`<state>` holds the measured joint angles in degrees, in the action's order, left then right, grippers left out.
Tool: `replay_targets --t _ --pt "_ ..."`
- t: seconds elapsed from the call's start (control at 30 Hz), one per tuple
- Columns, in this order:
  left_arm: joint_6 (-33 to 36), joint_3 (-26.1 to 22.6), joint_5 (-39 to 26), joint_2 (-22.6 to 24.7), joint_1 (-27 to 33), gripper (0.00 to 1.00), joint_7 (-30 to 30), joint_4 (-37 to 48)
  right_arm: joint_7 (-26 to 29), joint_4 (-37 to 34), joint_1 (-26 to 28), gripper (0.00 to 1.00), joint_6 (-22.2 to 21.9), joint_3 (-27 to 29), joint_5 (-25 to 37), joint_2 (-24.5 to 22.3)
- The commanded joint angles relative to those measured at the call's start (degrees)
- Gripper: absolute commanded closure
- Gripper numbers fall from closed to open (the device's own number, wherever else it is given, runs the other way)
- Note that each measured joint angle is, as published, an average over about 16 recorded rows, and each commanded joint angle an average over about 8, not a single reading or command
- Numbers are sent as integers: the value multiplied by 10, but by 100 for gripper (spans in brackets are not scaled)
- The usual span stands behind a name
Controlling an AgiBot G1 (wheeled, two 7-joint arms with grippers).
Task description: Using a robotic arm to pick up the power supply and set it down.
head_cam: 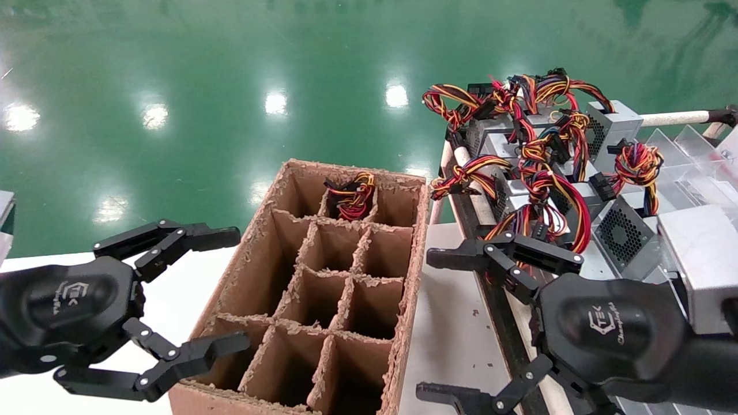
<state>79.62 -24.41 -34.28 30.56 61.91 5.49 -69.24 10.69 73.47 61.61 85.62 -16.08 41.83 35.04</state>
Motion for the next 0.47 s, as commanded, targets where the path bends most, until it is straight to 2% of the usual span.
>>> replay_targets --t 0.03,0.47 --pt "0 0 0 0 0 0 0 0 0 0 0 0 0 0 0 0" --pt "0 0 0 0 0 0 0 0 0 0 0 0 0 0 0 0"
